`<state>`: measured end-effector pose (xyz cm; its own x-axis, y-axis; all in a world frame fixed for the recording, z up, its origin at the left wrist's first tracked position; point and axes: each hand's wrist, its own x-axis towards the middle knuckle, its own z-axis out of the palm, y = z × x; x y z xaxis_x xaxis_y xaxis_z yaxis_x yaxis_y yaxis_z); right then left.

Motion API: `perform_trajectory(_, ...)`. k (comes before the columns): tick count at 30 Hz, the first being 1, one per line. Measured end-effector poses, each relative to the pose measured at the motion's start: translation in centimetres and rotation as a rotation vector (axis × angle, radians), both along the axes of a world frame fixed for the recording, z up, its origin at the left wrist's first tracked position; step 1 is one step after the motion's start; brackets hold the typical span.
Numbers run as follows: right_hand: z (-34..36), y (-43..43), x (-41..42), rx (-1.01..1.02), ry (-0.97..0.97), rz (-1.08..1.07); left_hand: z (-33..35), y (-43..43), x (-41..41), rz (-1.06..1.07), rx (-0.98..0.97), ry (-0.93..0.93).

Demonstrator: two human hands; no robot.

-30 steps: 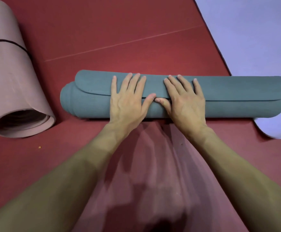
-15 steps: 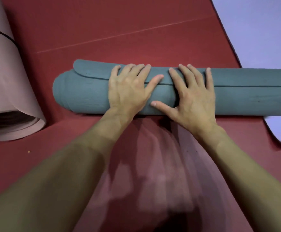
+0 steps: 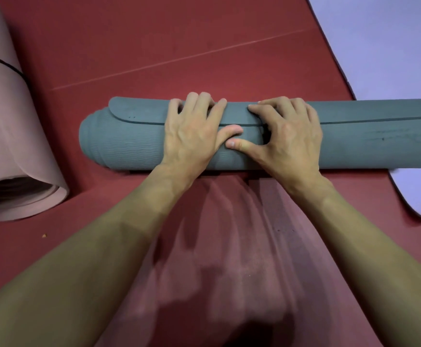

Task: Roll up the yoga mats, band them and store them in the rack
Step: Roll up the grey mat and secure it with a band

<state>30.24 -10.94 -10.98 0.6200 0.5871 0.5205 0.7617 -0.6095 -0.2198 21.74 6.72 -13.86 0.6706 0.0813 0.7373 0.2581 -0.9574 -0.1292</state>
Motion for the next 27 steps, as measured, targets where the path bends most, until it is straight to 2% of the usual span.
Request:
perform_trajectory(3,0.5,0.2,0.7,-0.078,0.054,0.030,0.4,0.0,0.5,0.021,-0.007,-0.028)
perform_trajectory(7,0.3,-0.3,0.5,-0.291,0.098,0.045,0.3,-0.7,0.2,0.054,-0.058,-0.066)
perform_trajectory(12,0.5,-0.5,0.1,-0.272,0.138,0.056,0.6,-1.2,-0.2,0.056,-0.173,-0.098)
perform_trajectory(17,0.3,-1.0,-0.7,-0.274,0.100,0.068,0.3,-1.9,-0.9,0.027,-0.373,0.162)
perform_trajectory(19,0.6,-1.3,-0.7,-0.342,0.086,0.095,0.3,-1.9,-1.0,0.058,-0.317,0.239)
perform_trajectory(23,1.7,-1.2,-0.4,-0.639,0.058,0.112,0.8,-2.0,-0.8,0.093,-0.237,0.329)
perform_trajectory(27,1.4,-1.6,-0.7,-0.568,0.038,0.131,0.9,-2.7,-1.6,0.089,-0.242,0.321)
